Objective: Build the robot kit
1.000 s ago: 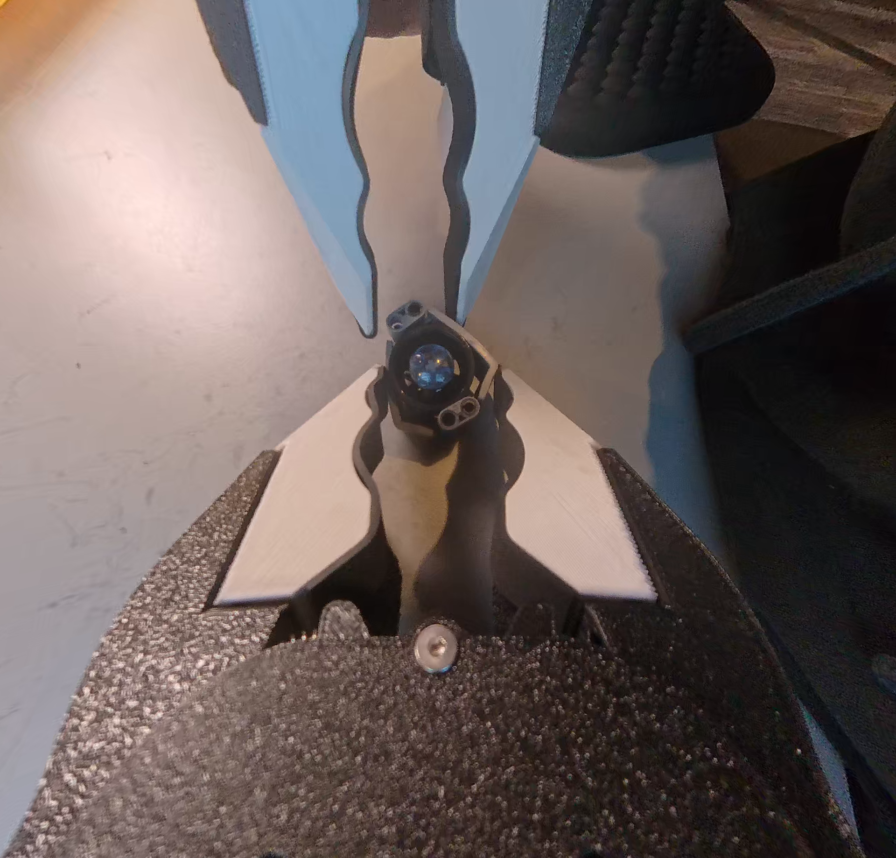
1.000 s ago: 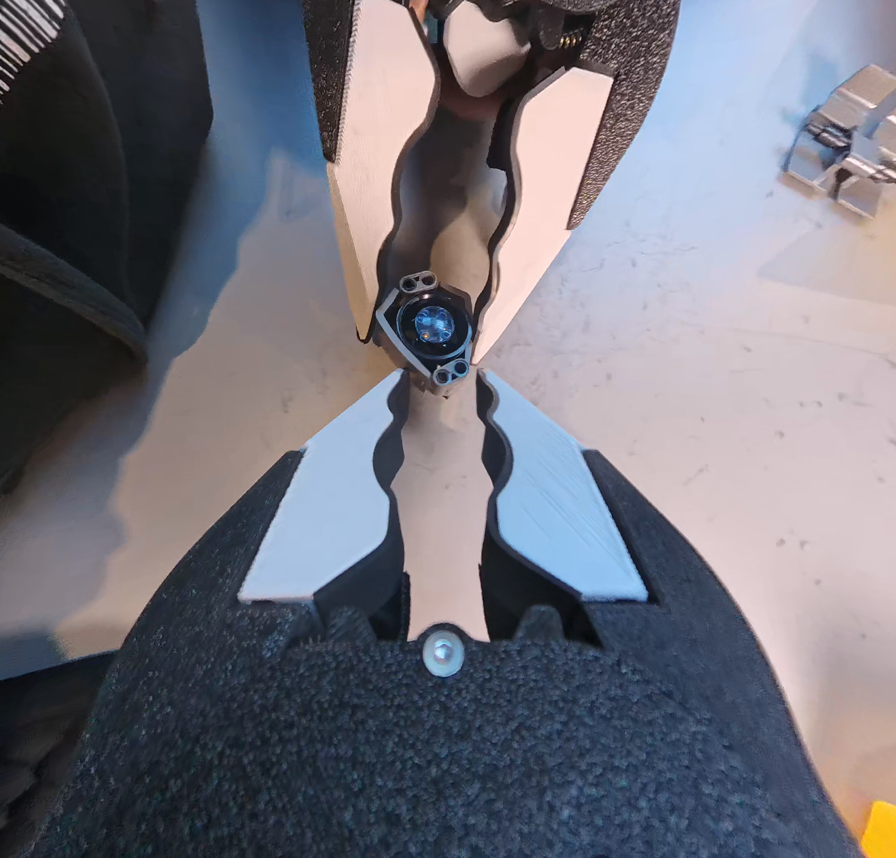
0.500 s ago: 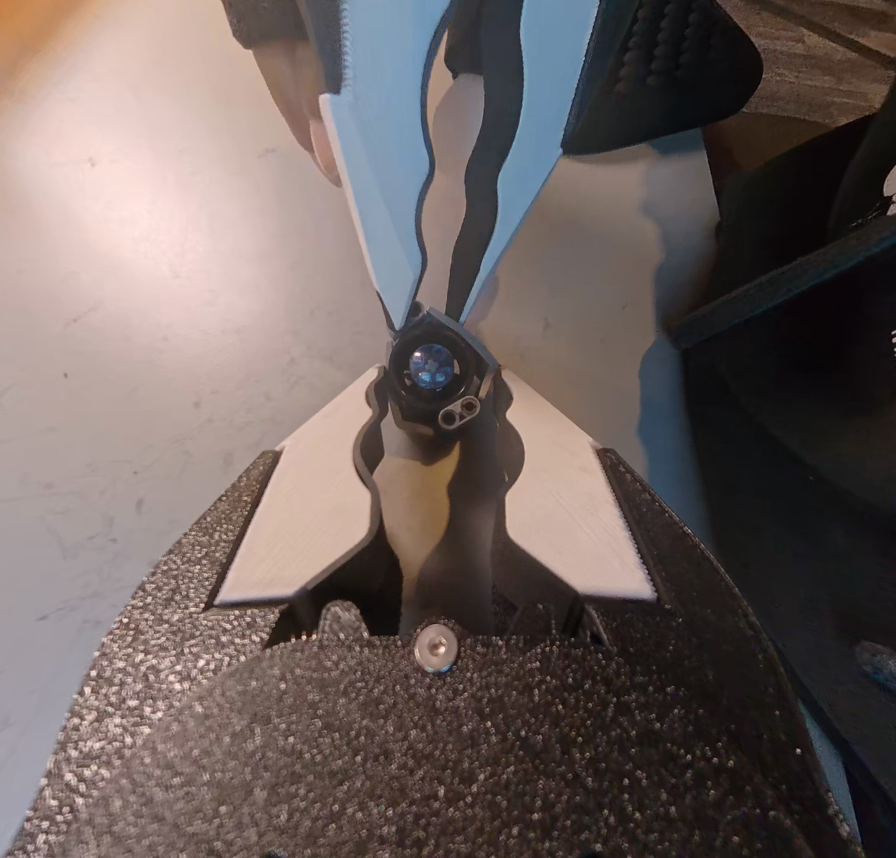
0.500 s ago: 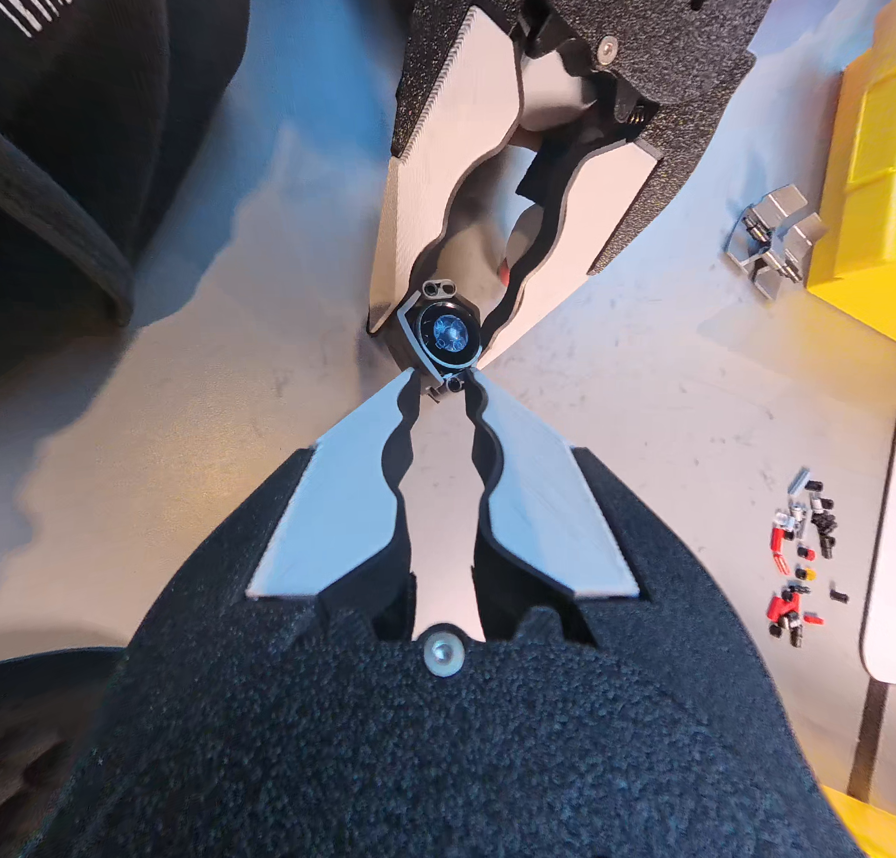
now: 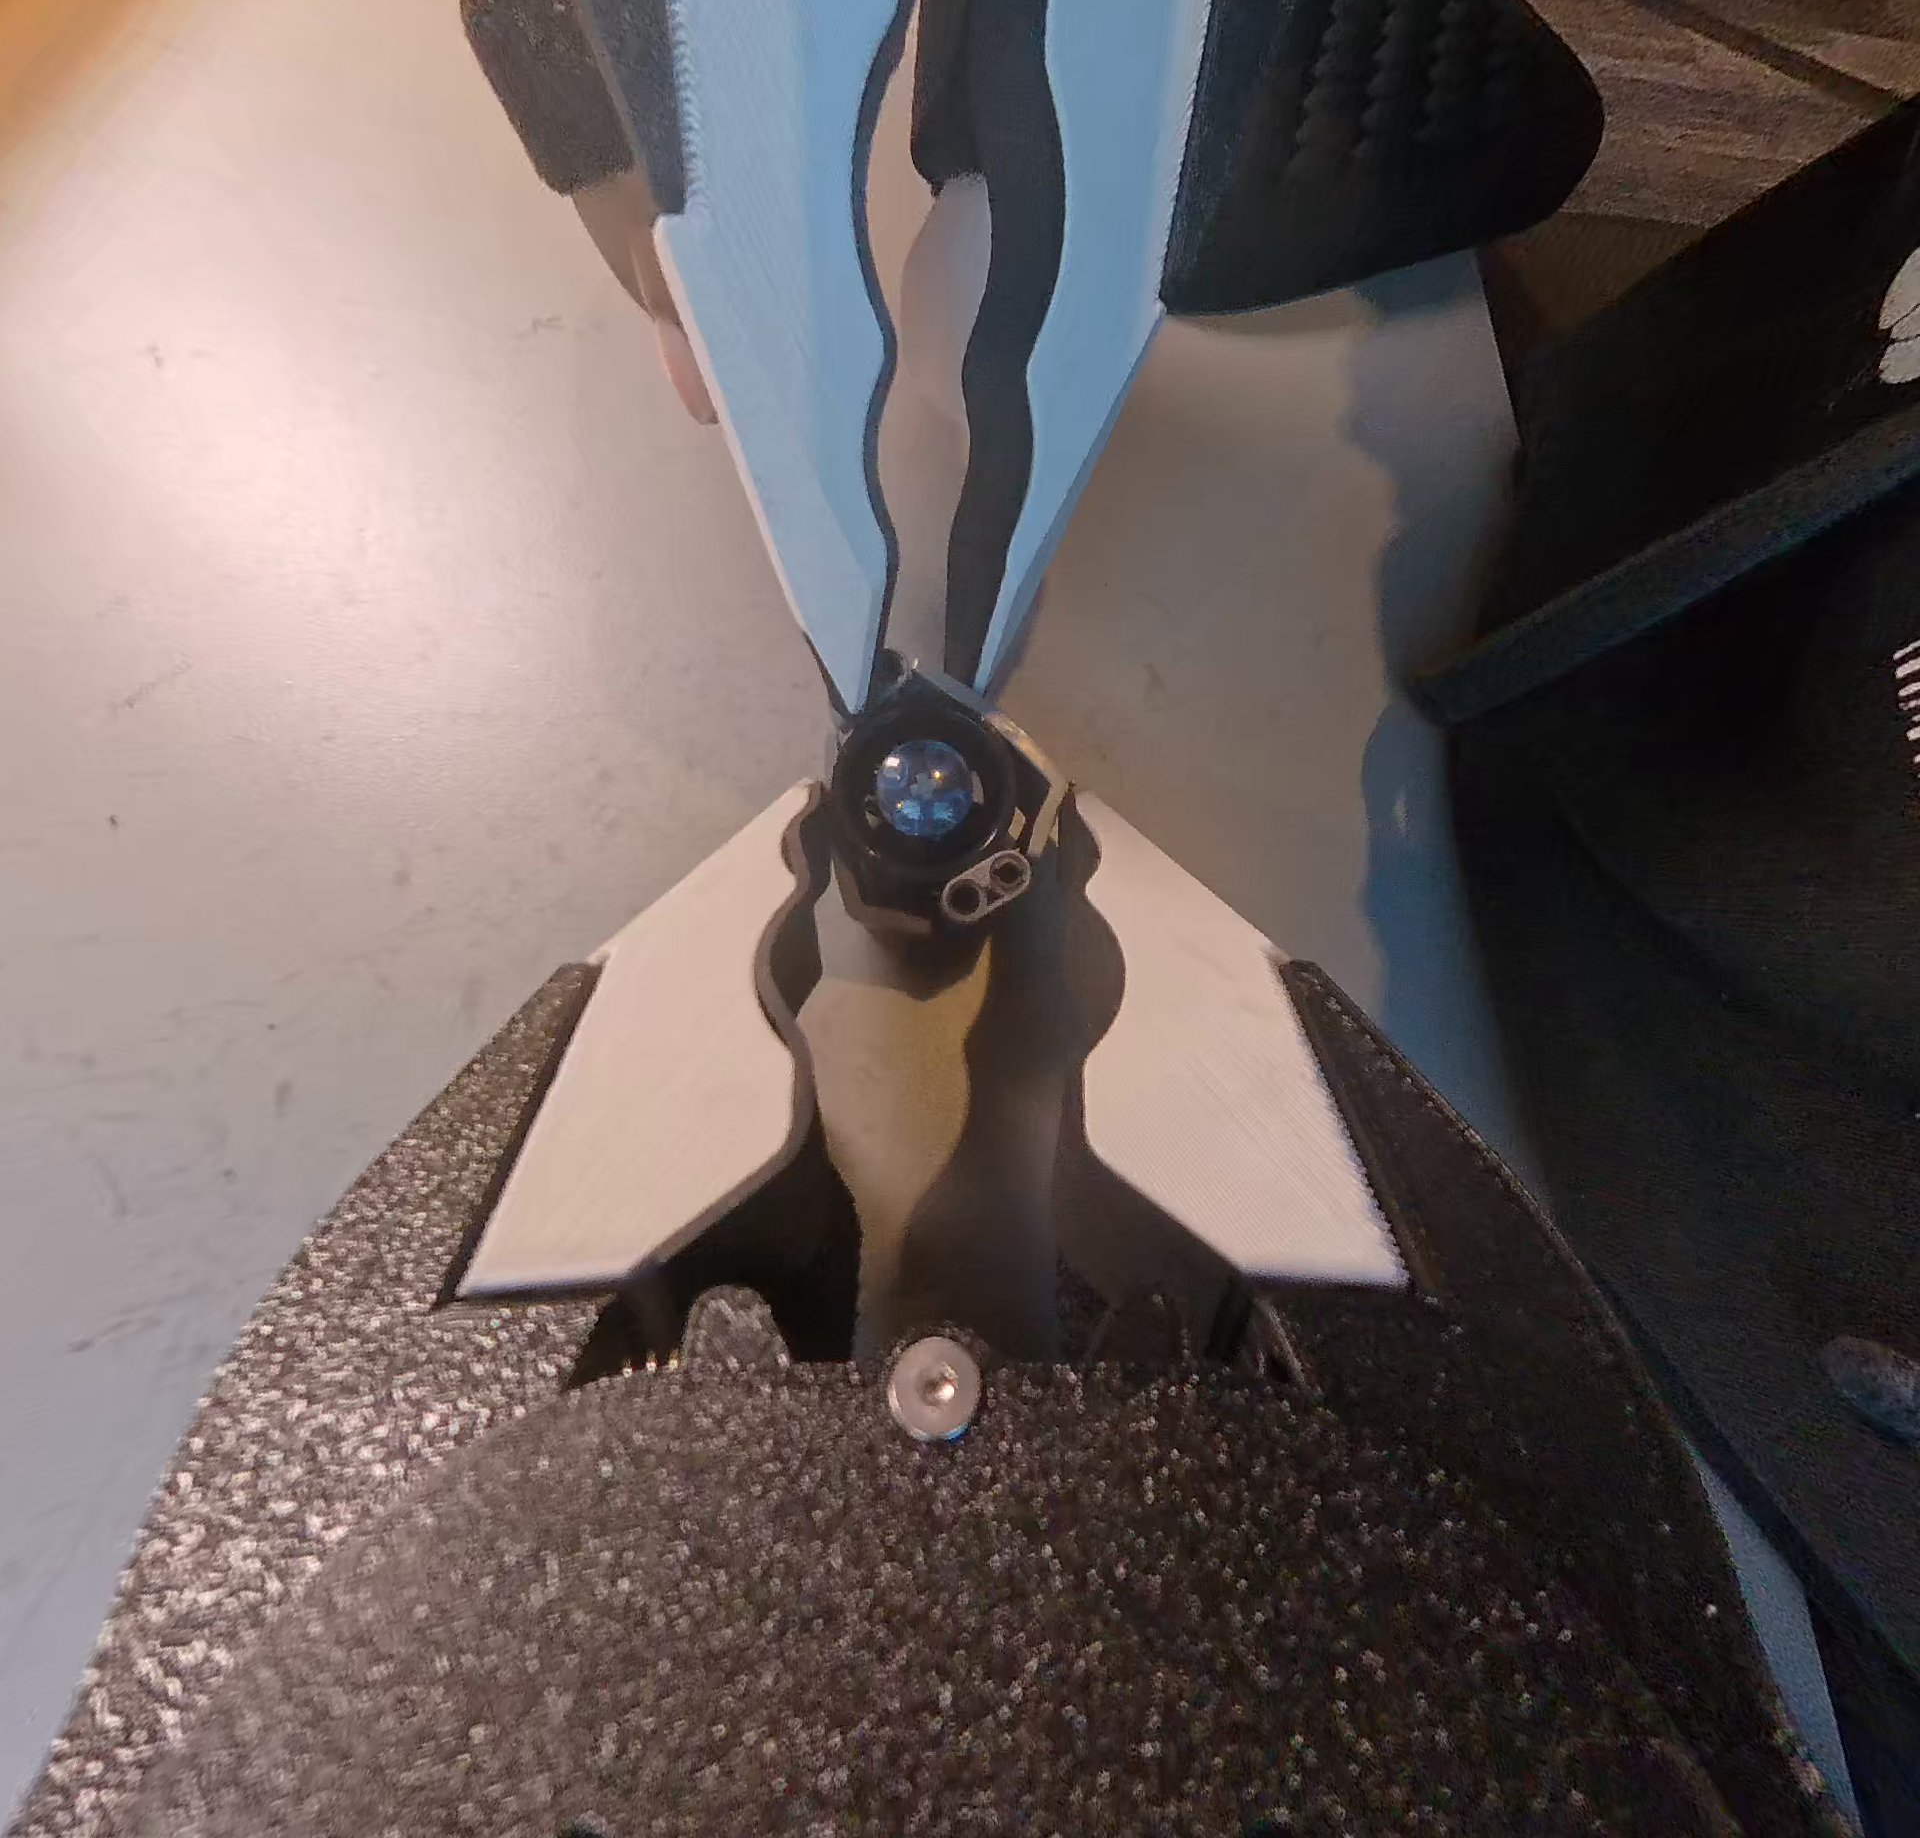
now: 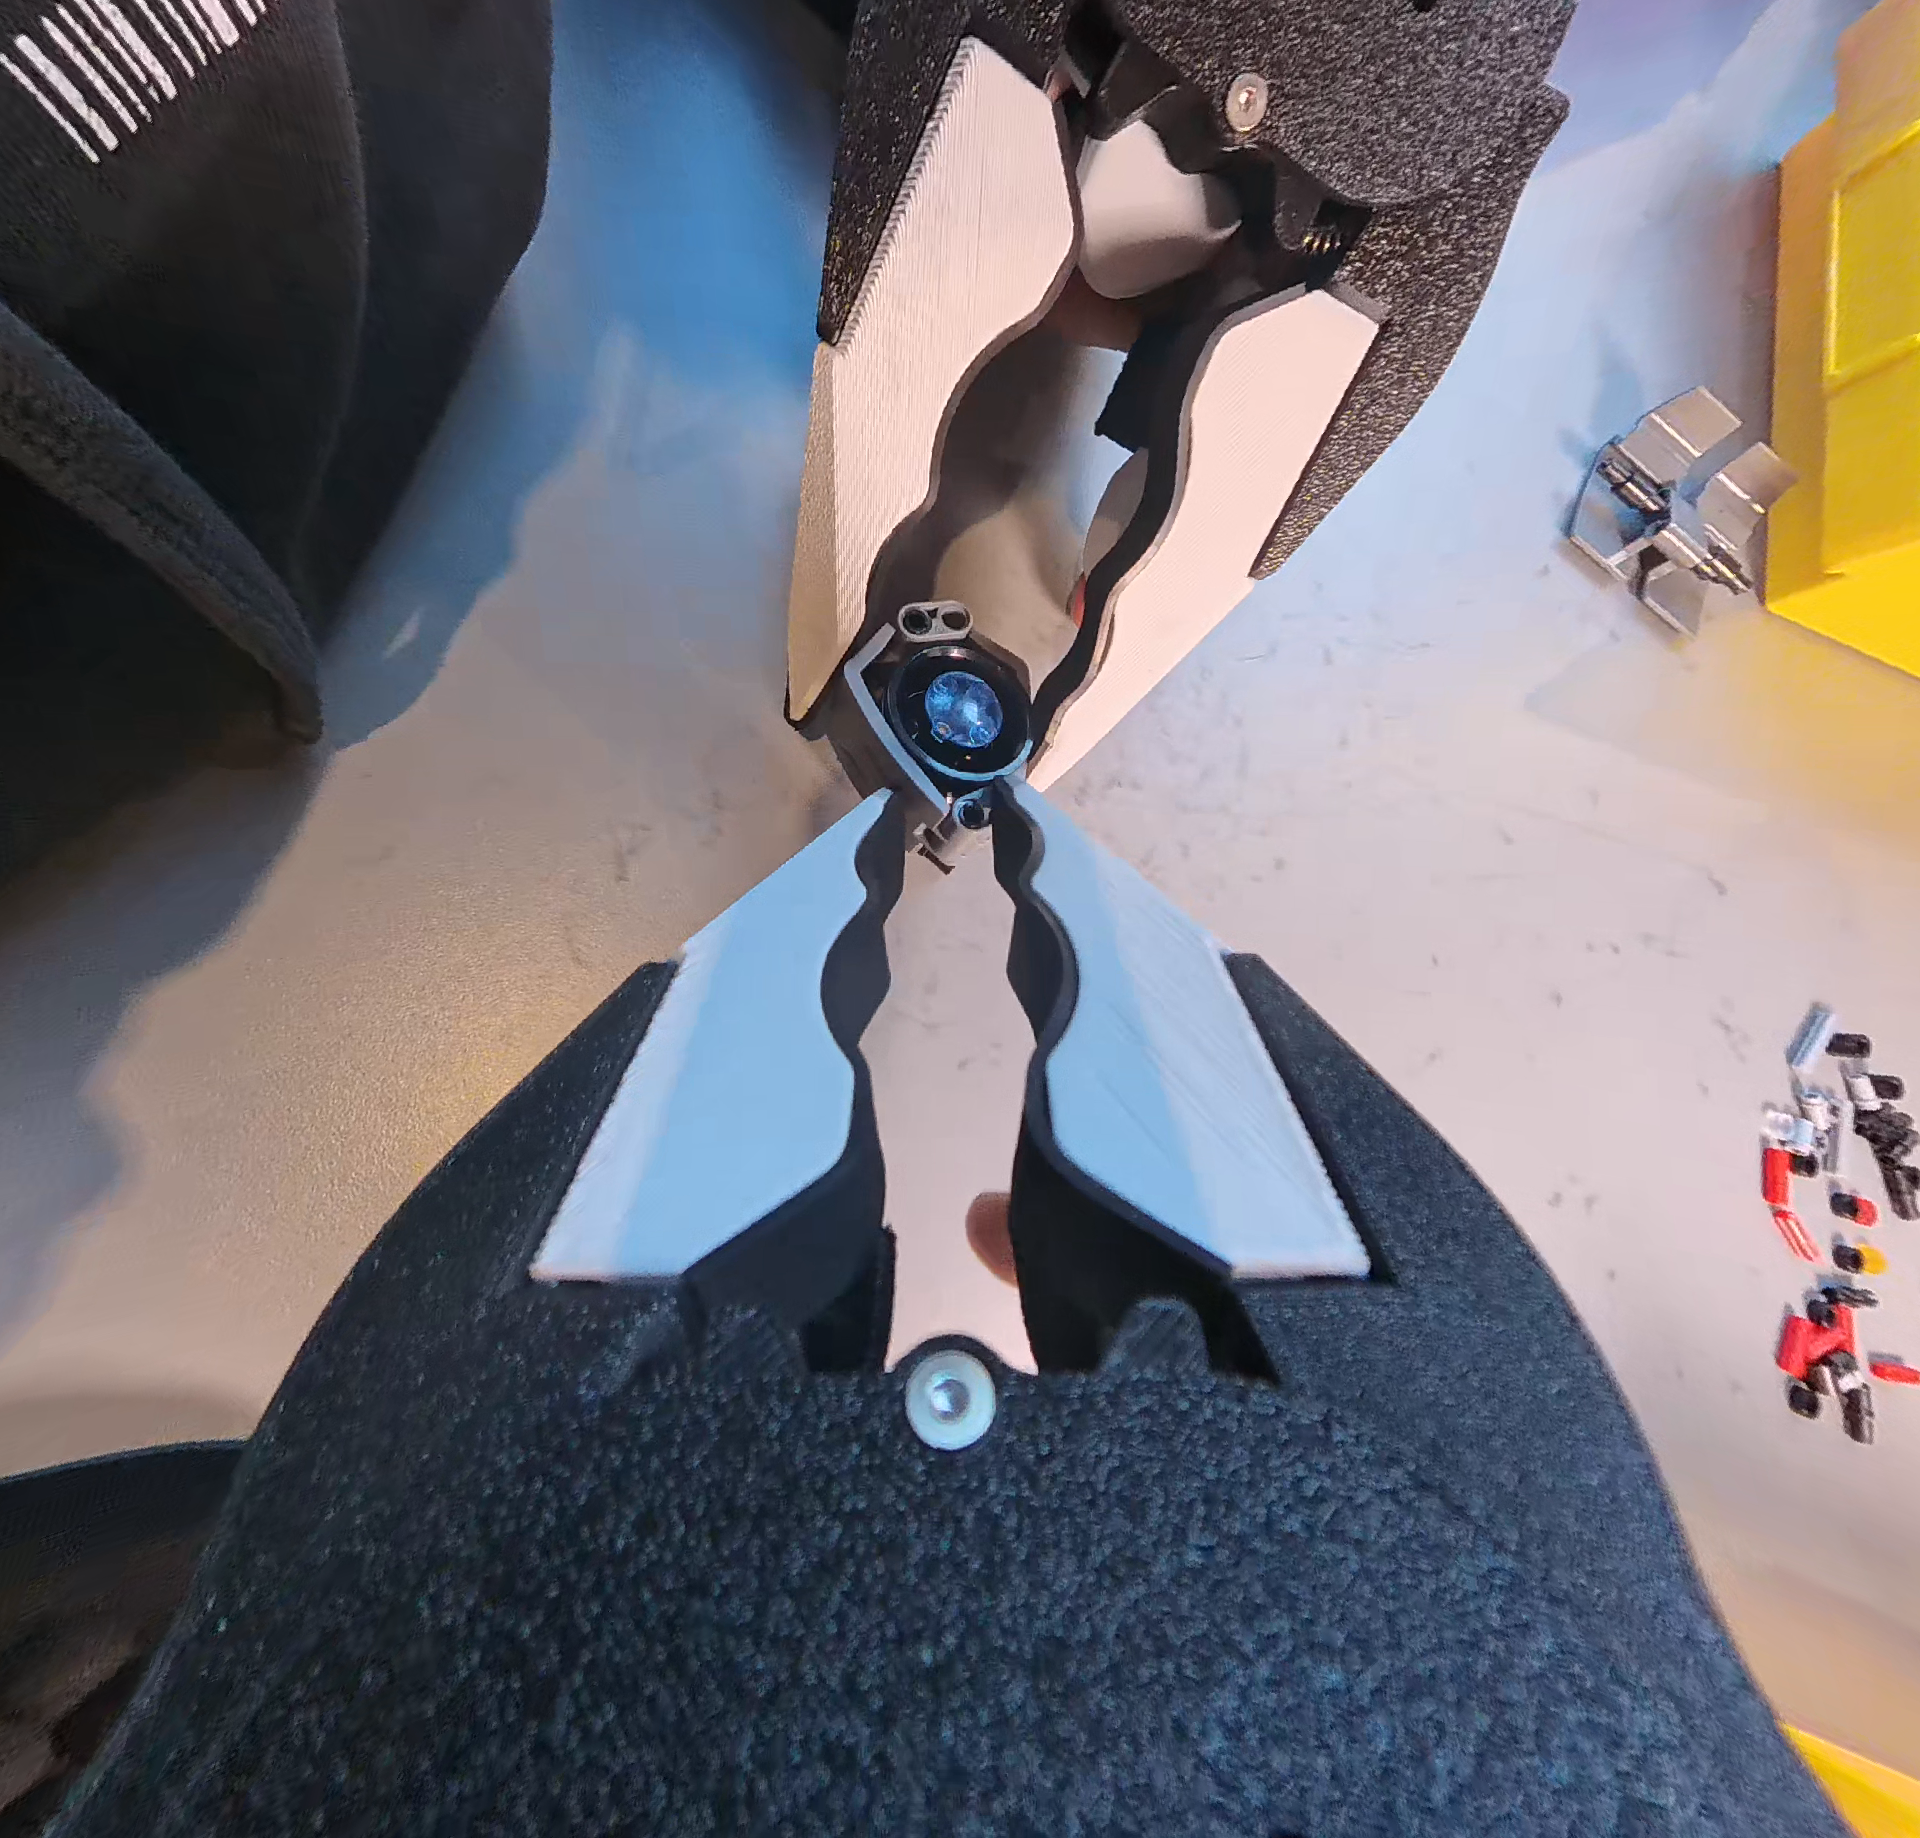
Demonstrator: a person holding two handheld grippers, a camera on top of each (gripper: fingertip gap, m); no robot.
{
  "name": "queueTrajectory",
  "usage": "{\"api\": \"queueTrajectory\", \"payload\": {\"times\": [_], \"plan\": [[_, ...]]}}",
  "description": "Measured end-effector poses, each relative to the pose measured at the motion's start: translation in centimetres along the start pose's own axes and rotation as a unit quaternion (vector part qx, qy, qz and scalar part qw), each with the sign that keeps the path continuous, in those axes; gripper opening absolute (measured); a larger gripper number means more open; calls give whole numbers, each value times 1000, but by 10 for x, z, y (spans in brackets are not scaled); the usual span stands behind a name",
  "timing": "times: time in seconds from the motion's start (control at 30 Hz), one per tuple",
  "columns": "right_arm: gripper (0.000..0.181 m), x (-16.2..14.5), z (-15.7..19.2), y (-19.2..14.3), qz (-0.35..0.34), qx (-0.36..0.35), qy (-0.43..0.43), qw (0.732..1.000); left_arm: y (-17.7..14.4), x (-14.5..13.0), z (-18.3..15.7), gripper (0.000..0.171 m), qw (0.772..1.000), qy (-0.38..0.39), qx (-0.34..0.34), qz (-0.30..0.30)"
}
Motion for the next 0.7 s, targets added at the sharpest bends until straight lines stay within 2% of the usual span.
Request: {"api": "queueTrajectory", "payload": {"times": [0.33, 0.43, 0.6, 0.7], "plan": [[17, 0, -1, 0, -9, 13, 18, 1000, 0, -1, -1, 42, 1000, -6, -9, 0], [18, 1, 1, -1, -10, -3, 32, 999, -1, 0, 0, 42, 1000, -15, -14, -3], [34, -3, 2, -7, 1, -11, 82, 997, 0, -1, -1, 41, 1000, -3, -6, 1], [29, -2, 5, -7, -8, -13, 126, 992, 0, -1, -2, 41, 1000, 2, -3, 2]]}}
Point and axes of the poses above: each gripper's, where its closed fingertips meet, y out along the fingers, x out of its top, z = x × y across the jaws, the point moved 5 cm from there along -y, back along the fingers, and after that the axes turned 10 degrees about -x, right-handed, at the moved point
